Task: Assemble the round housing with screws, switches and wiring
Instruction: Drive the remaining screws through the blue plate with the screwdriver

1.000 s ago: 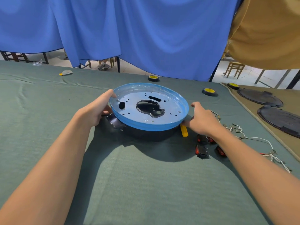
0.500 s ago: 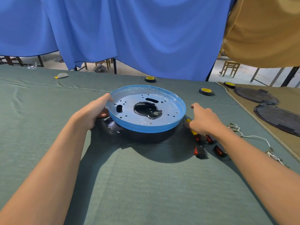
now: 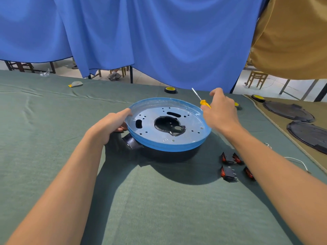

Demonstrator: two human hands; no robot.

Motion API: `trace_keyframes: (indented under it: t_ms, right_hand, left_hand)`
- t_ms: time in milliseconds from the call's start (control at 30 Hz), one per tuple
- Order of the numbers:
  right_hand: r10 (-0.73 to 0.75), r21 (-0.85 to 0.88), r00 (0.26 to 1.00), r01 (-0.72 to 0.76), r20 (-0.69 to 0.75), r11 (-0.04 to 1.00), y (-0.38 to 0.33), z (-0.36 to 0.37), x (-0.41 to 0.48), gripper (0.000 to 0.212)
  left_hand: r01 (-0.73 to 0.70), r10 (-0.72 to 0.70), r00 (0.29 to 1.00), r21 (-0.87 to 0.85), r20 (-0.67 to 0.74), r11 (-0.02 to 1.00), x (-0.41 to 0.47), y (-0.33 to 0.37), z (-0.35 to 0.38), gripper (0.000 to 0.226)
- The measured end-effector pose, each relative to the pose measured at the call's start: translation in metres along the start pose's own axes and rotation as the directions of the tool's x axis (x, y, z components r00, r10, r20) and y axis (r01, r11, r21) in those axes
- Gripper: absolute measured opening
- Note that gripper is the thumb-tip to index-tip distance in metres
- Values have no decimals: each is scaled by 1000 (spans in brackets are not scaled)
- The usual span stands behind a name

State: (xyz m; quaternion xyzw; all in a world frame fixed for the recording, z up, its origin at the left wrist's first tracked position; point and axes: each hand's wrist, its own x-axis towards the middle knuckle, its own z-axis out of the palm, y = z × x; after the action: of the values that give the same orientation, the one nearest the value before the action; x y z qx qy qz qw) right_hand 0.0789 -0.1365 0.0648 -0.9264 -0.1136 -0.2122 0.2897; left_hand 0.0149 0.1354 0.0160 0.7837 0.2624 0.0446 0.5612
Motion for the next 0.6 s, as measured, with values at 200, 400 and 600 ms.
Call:
trace_keyframes:
  t_ms: [200,400,600]
  right_hand:
    - [-86,149,988,67,130,987,-32,18,2,35]
    - [-121,356,986,71,118,932,-60,29,1,40]
    - [-66,564,993,2,93,826,-86,38,-1,45]
  left_hand:
    - [-35,32,998,-57,-47,998,3,-1,-1,33]
    - [-227,193,970,-261,-148,938,6,0,4,30]
    - [-282,235,957,-362,-169,889,7,-8,13,31]
